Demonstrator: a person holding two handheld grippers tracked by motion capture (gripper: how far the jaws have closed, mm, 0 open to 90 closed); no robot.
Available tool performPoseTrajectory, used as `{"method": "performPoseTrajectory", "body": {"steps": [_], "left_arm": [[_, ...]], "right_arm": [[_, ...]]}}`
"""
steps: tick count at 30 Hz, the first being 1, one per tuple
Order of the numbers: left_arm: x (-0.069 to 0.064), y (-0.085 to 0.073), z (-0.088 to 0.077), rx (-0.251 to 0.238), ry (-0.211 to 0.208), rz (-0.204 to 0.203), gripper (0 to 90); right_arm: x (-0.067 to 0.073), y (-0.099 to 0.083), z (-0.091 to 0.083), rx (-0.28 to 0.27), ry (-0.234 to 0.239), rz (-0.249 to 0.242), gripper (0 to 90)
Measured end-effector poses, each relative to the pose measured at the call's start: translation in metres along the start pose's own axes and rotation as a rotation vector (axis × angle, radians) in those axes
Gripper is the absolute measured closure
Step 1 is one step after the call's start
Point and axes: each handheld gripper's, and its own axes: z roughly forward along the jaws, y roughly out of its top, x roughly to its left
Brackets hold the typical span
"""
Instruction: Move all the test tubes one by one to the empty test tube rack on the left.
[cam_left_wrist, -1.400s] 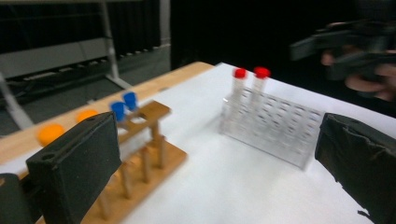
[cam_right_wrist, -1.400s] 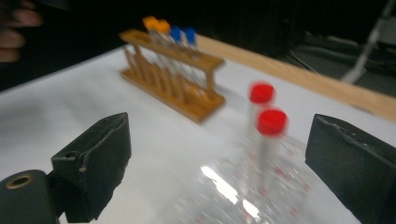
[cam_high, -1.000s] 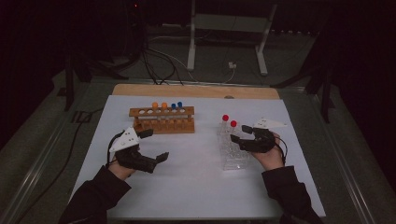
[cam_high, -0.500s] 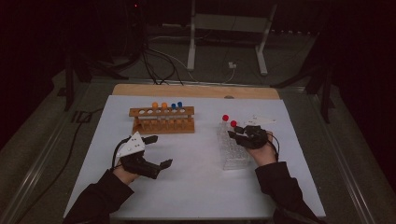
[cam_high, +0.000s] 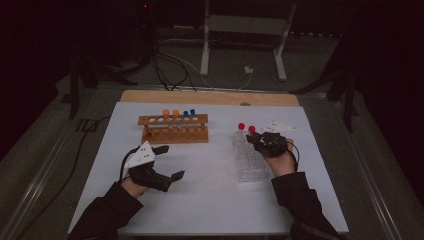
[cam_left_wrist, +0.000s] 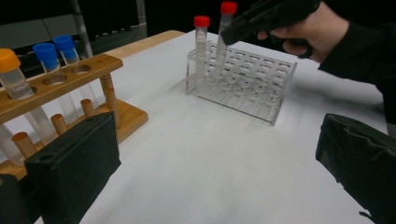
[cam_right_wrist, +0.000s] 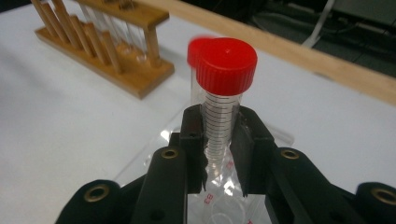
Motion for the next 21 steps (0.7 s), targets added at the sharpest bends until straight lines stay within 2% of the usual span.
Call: {"method": "performPoseTrajectory", "body": {"steps": [9,14,21], "left_arm": [[0.001,0.001,0.000,0.000,-0.009,-0.019,0.5],[0.000,0.004,-0.002,-0.008,-0.010,-0.012,0.5],[-0.004,0.009,-0.002,-0.012,-0.023,-0.011,0.5]], "right_arm": [[0.002,0.016,-0.027,-0.080,-0.023,-0.003,75.1],[0.010,0.021,-0.033,-0.091,0.009,-0.007,75.1],[0.037,0.027,-0.034,-0.091,0.086,-0.053,75.1]]}}
